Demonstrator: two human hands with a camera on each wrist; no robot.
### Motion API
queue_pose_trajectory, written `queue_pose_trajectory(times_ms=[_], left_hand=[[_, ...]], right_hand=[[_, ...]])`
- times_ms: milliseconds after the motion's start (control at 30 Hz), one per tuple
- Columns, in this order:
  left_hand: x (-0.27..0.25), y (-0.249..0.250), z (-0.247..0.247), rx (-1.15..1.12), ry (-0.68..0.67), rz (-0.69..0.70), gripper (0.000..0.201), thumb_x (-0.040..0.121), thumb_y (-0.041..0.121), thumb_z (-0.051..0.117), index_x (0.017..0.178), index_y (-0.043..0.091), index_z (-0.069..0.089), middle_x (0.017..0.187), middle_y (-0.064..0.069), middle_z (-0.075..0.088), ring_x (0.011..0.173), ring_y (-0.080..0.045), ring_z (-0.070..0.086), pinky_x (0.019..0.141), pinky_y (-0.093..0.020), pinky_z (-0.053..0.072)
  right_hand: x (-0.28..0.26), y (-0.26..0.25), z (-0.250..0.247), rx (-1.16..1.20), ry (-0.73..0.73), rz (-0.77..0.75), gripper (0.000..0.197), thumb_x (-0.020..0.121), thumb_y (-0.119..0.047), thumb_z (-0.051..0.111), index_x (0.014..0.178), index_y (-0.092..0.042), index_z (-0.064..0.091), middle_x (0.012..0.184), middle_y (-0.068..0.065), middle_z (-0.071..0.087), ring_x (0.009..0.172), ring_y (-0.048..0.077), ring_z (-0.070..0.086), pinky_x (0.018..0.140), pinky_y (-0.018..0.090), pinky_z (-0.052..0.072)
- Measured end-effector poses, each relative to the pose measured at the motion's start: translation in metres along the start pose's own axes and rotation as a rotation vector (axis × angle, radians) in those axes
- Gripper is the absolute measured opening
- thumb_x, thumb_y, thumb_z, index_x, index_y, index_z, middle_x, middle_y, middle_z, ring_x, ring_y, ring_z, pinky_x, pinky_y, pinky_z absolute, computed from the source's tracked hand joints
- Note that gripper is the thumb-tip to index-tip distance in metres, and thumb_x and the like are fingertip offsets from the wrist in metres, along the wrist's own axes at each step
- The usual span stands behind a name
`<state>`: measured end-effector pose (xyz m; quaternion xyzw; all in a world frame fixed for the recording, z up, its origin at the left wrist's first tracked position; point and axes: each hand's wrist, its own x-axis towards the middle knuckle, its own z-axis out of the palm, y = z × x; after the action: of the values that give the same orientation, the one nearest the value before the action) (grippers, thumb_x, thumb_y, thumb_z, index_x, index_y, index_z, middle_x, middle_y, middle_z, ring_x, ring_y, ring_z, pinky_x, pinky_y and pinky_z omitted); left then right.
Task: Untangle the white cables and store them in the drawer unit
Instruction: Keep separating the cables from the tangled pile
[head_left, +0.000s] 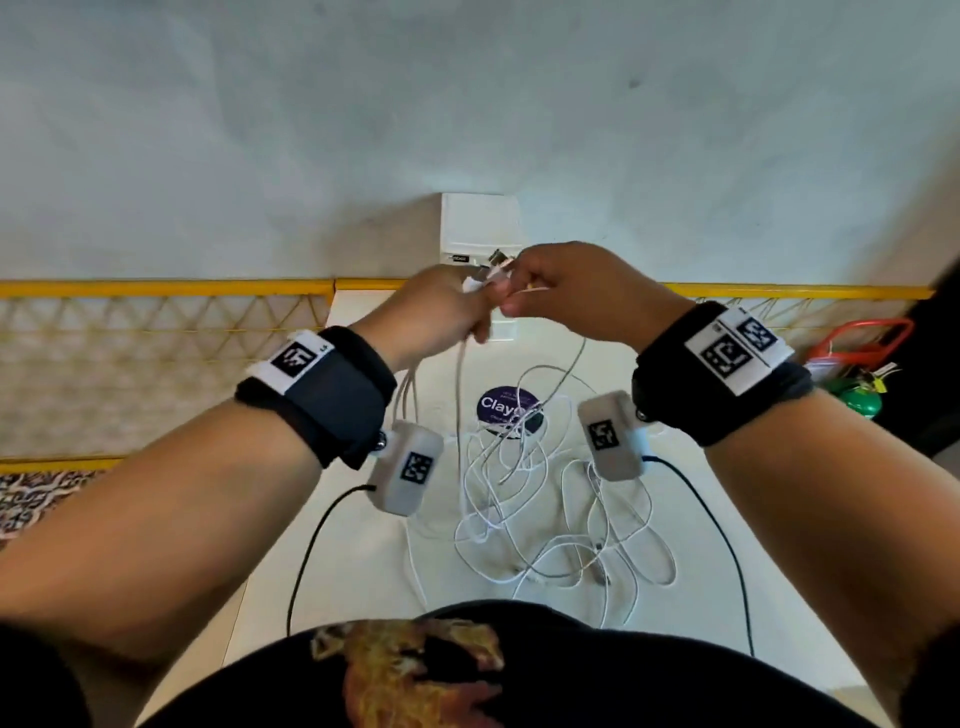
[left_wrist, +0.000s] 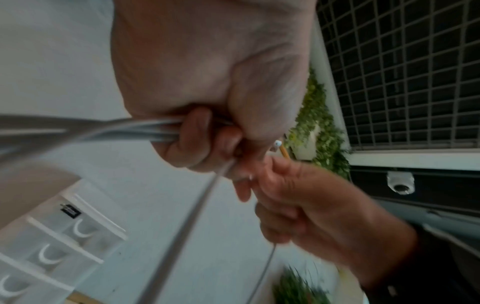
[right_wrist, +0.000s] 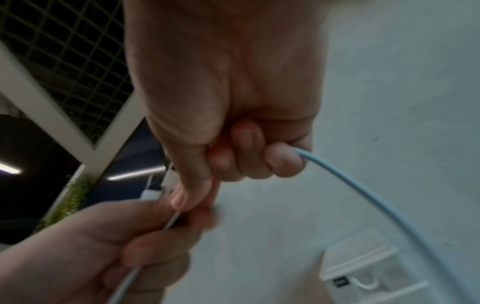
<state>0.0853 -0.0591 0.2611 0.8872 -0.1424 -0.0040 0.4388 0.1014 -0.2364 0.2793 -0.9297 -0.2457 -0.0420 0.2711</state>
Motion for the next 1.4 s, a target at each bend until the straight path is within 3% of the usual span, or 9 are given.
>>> queue_pose_trajectory(times_ms=[200, 367, 500, 633, 833, 967, 1200, 1333, 1400], left_hand=[[0.006, -0.05, -0.083, -0.343, 0.477, -0.195, 0.031, 0.098, 0.04, 0.05, 0.072, 0.025, 0.057, 0.066, 0.008, 0.055, 0.058, -0.01, 0.046, 0.053, -0.024, 0.033], [-0.007, -0.092, -0.144, -0.461, 0.863, -0.406, 0.033, 0.101, 0.039, 0.037, 0.071, 0.029, 0.045, 0.055, 0.012, 0.055, 0.045, 0.003, 0.048, 0.042, -0.01, 0.039], [-0.004, -0.113, -0.139, -0.364, 0.786, -0.331, 0.038, 0.097, 0.035, 0.04, 0.067, 0.027, 0.061, 0.07, 0.01, 0.067, 0.046, -0.005, 0.044, 0.042, -0.021, 0.031], [0.008, -0.099, -0.112, -0.078, 0.687, -0.229, 0.031, 0.096, 0.04, 0.043, 0.097, 0.024, 0.07, 0.116, -0.01, 0.067, 0.079, -0.025, 0.061, 0.067, -0.033, 0.044], [0.009, -0.006, -0.03, -0.236, 0.311, 0.004, 0.026, 0.096, 0.045, 0.053, 0.106, 0.027, 0.069, 0.084, 0.017, 0.062, 0.048, 0.001, 0.045, 0.052, -0.015, 0.036], [0.009, 0.016, 0.008, 0.024, -0.064, 0.096, 0.025, 0.098, 0.044, 0.05, 0.086, 0.029, 0.066, 0.079, 0.009, 0.065, 0.048, 0.0, 0.046, 0.053, -0.021, 0.037], [0.026, -0.042, -0.066, -0.203, 0.429, -0.073, 0.031, 0.095, 0.035, 0.056, 0.066, 0.025, 0.058, 0.049, 0.01, 0.05, 0.044, -0.003, 0.039, 0.05, -0.023, 0.03], [0.026, -0.05, -0.057, -0.137, 0.5, -0.101, 0.031, 0.099, 0.03, 0.049, 0.071, 0.024, 0.059, 0.066, 0.003, 0.052, 0.051, -0.004, 0.049, 0.051, -0.019, 0.037], [0.03, -0.054, -0.054, -0.007, 0.501, -0.096, 0.027, 0.101, 0.028, 0.047, 0.088, 0.015, 0.067, 0.086, -0.008, 0.065, 0.081, -0.013, 0.065, 0.067, -0.022, 0.042]], right_hand=[[-0.045, 0.091, 0.003, 0.087, -0.039, 0.324, 0.014, 0.088, -0.023, 0.066, 0.083, -0.012, 0.06, 0.061, -0.002, 0.057, 0.051, 0.008, 0.051, 0.046, 0.01, 0.034], [-0.095, 0.189, 0.02, -0.131, -0.178, 0.613, 0.016, 0.09, -0.012, 0.057, 0.075, -0.013, 0.06, 0.078, 0.002, 0.07, 0.09, 0.029, 0.065, 0.08, 0.033, 0.047], [-0.084, 0.166, 0.006, 0.122, 0.059, 0.54, 0.033, 0.089, 0.002, 0.05, 0.068, -0.021, 0.06, 0.054, -0.01, 0.066, 0.063, 0.011, 0.062, 0.052, 0.018, 0.041], [-0.052, 0.082, -0.049, 0.22, 0.38, 0.336, 0.019, 0.092, -0.021, 0.054, 0.079, -0.023, 0.067, 0.047, -0.012, 0.055, 0.046, 0.002, 0.049, 0.049, 0.015, 0.039], [-0.02, 0.0, -0.045, 0.002, 0.088, 0.149, 0.016, 0.091, -0.032, 0.06, 0.089, -0.024, 0.073, 0.069, -0.013, 0.06, 0.055, -0.002, 0.051, 0.053, 0.013, 0.039], [-0.007, -0.007, -0.022, 0.043, 0.04, 0.14, 0.021, 0.09, -0.03, 0.063, 0.07, -0.024, 0.059, 0.062, -0.006, 0.051, 0.052, 0.006, 0.046, 0.055, 0.024, 0.04], [-0.066, 0.088, 0.004, 0.361, -0.082, 0.434, 0.01, 0.087, -0.005, 0.062, 0.087, -0.015, 0.062, 0.073, 0.005, 0.068, 0.075, 0.018, 0.06, 0.073, 0.028, 0.044], [-0.063, 0.104, 0.022, 0.282, -0.106, 0.483, 0.014, 0.086, -0.004, 0.061, 0.086, -0.018, 0.062, 0.069, -0.002, 0.07, 0.071, 0.013, 0.062, 0.076, 0.027, 0.045], [-0.055, 0.098, 0.029, 0.248, -0.081, 0.483, 0.014, 0.087, -0.005, 0.059, 0.084, -0.019, 0.061, 0.064, -0.005, 0.069, 0.062, 0.008, 0.061, 0.066, 0.022, 0.044]])
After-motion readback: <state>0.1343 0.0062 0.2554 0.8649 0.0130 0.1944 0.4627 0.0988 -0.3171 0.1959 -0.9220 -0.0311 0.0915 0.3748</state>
